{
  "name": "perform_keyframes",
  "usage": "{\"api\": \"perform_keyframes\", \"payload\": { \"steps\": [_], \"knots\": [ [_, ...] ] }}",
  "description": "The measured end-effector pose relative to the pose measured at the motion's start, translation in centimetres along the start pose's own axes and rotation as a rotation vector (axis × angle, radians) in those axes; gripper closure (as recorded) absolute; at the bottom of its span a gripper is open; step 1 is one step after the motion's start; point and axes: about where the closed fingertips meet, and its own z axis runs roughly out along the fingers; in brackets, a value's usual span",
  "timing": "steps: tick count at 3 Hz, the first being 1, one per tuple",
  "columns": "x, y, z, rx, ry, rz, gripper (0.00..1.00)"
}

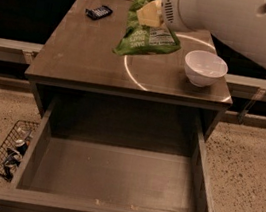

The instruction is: Place green rice chip bag into top drawer

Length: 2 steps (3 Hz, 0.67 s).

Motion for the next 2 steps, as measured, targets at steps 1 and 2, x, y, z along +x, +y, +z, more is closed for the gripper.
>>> {"api": "perform_keyframes", "payload": {
  "steps": [1,2],
  "knots": [
    [2.8,2.4,-1.7,-0.062,-0.005,-0.033,1.00],
    [8.4,6.7,-3.6,-0.169,0.064,-0.090,1.00]
  ]
}}
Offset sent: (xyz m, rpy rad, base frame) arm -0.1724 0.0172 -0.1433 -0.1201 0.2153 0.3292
